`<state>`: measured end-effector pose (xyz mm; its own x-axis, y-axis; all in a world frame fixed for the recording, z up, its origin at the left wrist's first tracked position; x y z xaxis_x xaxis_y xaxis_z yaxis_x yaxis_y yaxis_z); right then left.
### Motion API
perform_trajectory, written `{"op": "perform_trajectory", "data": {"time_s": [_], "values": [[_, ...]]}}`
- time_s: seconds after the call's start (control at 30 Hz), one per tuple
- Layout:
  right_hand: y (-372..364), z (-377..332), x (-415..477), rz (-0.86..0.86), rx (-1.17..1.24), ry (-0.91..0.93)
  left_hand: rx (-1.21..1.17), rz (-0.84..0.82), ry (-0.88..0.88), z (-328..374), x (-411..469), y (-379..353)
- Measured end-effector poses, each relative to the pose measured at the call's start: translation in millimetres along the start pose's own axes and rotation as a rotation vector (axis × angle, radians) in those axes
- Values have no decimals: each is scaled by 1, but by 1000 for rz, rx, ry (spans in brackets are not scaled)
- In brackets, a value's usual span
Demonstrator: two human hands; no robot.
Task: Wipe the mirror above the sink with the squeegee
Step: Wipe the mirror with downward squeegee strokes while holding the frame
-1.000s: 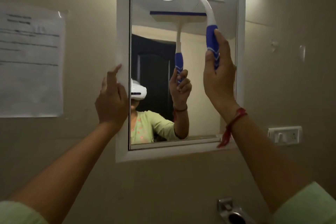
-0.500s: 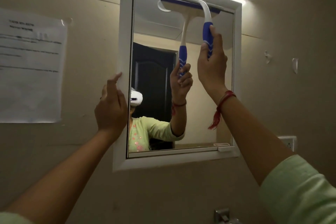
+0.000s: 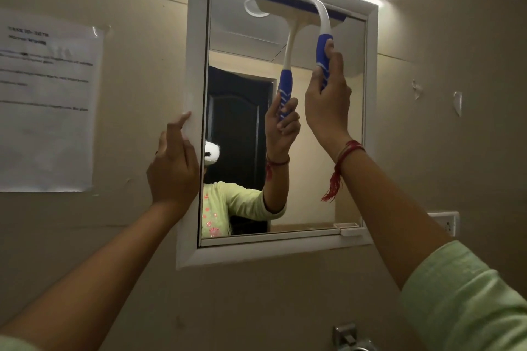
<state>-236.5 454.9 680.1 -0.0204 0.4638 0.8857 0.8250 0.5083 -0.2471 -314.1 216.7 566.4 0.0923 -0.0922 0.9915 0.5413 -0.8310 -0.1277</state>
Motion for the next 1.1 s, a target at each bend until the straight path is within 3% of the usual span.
{"op": "perform_trajectory", "data": {"time_s": [1.1], "values": [[45, 44, -98, -88, -46, -42, 30, -16, -14, -6, 0, -4]]}}
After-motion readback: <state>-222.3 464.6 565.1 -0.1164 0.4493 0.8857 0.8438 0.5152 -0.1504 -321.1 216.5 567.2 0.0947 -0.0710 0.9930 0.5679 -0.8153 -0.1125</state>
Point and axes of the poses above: each hand's wrist, its own x-axis towards the middle knuckle, its own y-axis out of the back of the hand, z = x × y, the point moved 6 cm from there along x, towards the middle knuckle, and after that the axes turned 14 degrees about -y, right-handed, at the moved point
